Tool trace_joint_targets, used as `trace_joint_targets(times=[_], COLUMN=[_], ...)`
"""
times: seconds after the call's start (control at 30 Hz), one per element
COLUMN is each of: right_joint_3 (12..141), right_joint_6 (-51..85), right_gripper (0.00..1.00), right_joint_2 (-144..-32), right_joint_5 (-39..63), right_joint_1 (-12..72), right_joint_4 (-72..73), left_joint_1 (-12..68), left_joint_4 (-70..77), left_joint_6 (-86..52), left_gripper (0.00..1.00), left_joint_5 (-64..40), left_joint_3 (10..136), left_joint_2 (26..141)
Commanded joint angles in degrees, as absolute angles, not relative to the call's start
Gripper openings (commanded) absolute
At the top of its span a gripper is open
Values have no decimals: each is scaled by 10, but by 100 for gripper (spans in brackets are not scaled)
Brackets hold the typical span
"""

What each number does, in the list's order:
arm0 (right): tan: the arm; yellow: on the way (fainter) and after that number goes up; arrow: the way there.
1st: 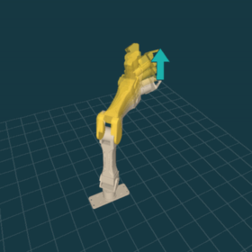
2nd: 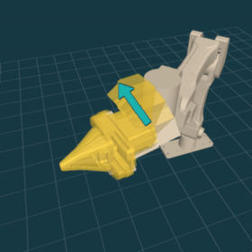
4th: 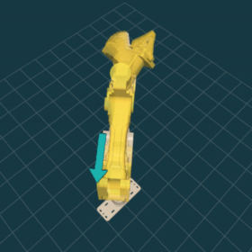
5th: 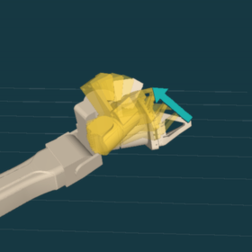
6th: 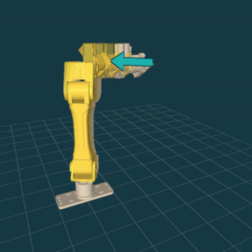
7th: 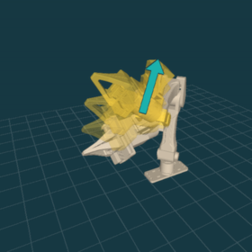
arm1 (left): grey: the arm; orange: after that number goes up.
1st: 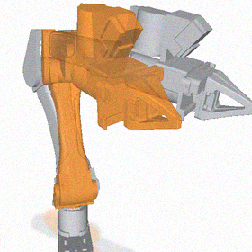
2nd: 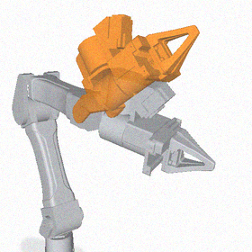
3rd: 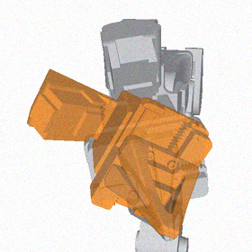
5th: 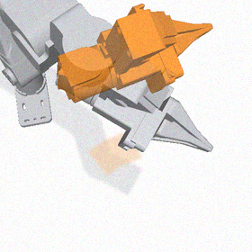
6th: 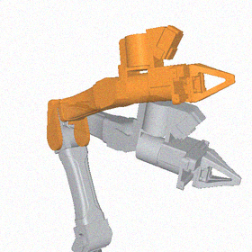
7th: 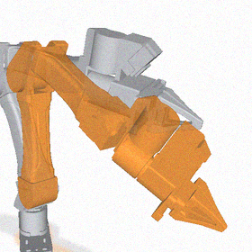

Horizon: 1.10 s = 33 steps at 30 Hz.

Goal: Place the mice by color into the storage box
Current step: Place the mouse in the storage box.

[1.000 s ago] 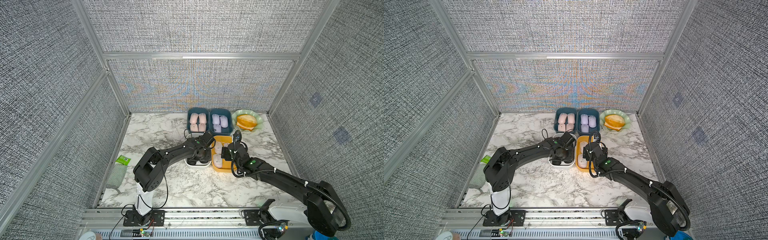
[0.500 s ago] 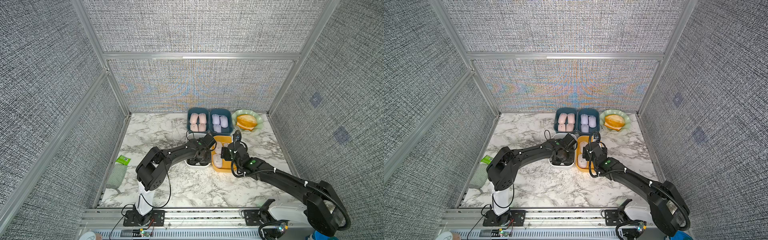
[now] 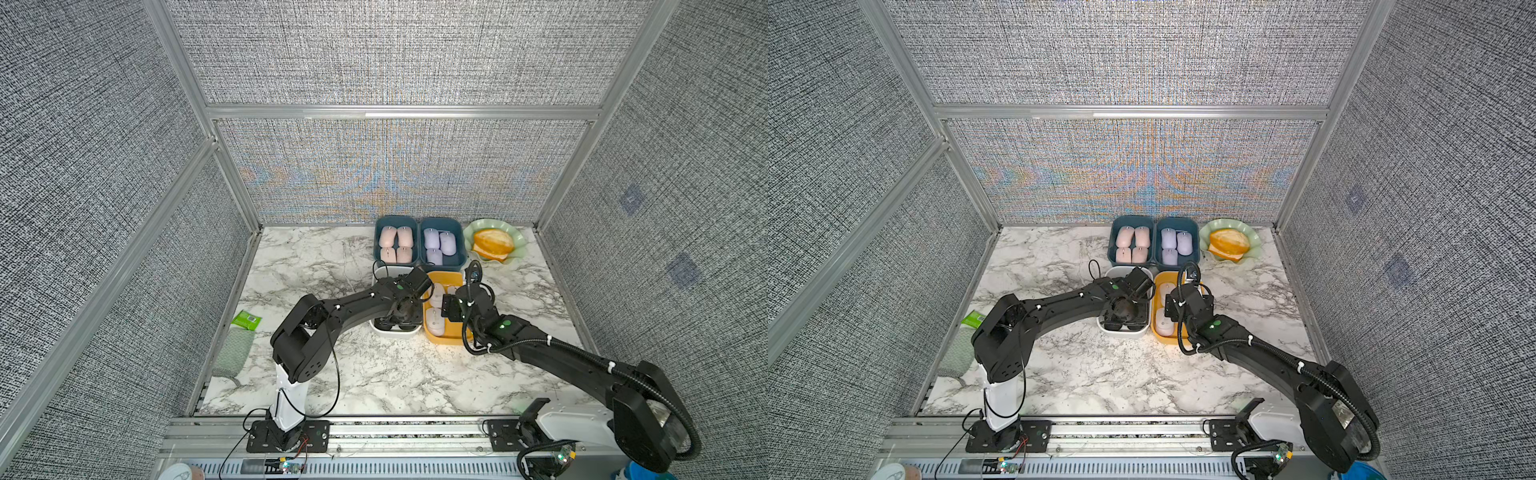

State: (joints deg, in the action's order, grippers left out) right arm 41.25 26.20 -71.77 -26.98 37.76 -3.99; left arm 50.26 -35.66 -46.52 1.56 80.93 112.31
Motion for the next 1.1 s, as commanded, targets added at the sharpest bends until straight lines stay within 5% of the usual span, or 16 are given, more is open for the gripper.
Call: trace_joint_targets(times=[0.0, 0.77, 1.07], right_joint_3=[414, 421, 558], right_joint_6=[267, 258, 248], right_gripper=[90, 89, 72], right_joint_2=[-716, -719, -765], right_joint_5=[-271, -288, -134], right_joint_1=[378, 375, 221], right_joint_4=[-29, -41, -201], left_joint_1=[503, 500, 434], left_joint_4=[-359, -415, -430], left_joint_6=[-461, -424, -247], left_gripper=[61, 72, 73], left_joint_5=[24, 105, 260], left_joint_3=[807, 872, 925], left_joint_2=[1130, 1072, 994])
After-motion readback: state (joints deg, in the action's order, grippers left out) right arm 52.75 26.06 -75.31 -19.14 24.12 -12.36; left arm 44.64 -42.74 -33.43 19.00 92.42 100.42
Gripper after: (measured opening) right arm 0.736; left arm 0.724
